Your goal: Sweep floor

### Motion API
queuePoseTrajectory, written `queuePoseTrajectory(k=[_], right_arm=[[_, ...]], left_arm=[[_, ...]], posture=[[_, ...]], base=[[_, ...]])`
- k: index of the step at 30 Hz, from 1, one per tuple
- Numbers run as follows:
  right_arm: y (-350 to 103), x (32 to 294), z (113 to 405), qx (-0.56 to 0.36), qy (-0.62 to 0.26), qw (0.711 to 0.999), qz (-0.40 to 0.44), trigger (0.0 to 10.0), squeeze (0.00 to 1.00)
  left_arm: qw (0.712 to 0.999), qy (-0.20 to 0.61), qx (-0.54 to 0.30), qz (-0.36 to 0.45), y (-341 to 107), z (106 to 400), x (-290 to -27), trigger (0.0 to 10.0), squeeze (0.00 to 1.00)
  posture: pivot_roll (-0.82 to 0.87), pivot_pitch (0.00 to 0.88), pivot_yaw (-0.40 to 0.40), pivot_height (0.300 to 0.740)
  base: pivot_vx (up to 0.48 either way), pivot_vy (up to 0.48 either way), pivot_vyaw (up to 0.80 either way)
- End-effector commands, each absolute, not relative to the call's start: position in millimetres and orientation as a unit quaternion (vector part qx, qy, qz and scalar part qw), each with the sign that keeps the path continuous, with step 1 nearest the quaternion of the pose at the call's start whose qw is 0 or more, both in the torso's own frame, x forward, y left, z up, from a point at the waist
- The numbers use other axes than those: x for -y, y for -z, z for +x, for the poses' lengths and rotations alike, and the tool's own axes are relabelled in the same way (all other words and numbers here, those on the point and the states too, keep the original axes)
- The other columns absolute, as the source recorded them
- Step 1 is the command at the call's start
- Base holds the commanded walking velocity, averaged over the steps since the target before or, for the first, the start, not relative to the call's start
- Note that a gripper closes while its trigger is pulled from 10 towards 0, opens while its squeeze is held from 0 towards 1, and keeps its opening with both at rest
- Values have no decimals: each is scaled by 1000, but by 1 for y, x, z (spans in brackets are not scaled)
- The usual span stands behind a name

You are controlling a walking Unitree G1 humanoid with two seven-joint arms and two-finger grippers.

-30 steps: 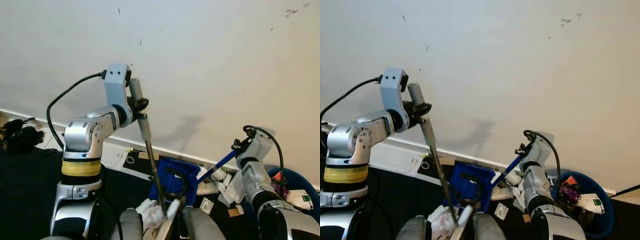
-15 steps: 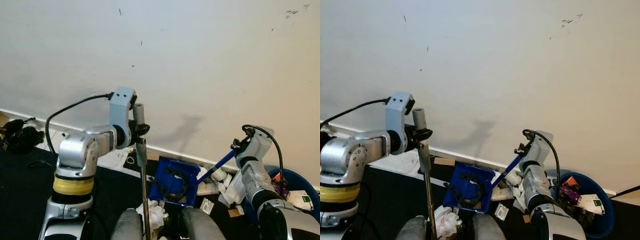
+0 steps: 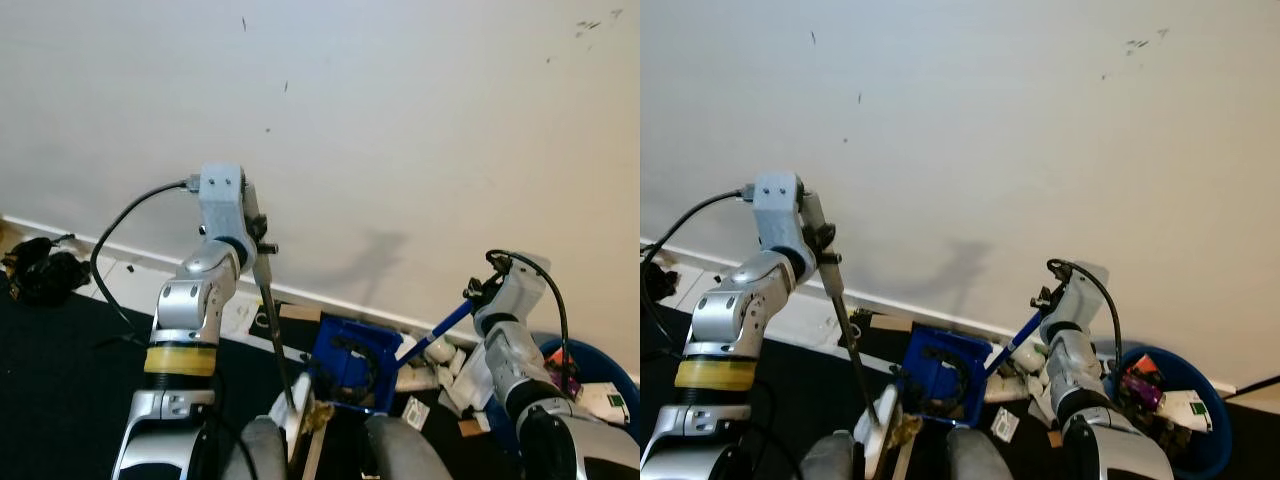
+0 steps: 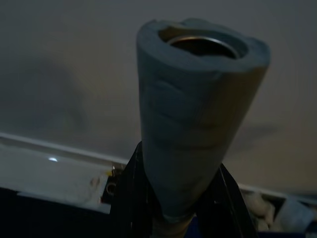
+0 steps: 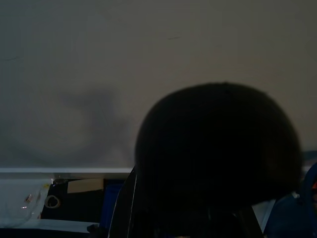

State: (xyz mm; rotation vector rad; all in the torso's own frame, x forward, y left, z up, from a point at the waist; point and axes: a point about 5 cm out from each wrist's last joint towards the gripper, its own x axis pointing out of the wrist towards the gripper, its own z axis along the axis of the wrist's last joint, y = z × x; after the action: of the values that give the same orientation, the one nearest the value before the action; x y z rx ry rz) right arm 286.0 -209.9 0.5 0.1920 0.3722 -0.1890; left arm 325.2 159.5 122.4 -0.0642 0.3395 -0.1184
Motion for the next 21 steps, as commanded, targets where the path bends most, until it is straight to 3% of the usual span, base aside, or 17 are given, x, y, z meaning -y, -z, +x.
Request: queuePoseTrajectory(k=[1,13,21], right_arm=[[8,212,278,-210,98,968,97,10000,0],[9,212,278,-209,100,968,96,10000,0],[8,210,278,-205,102,969,95,10000,0]], left_arm=[[985,61,-159,-23,-119,328,-153,10000,0],[995,-17,-78,59,-134,351,-184,10000,0],[994,-82,-54,55,-124,347,-180,10000,0]], posture=[[130,21,-51,740],[135,32,-52,740],[137,37,-58,740]], base=[[0,0,0],[0,0,0],[0,0,0]])
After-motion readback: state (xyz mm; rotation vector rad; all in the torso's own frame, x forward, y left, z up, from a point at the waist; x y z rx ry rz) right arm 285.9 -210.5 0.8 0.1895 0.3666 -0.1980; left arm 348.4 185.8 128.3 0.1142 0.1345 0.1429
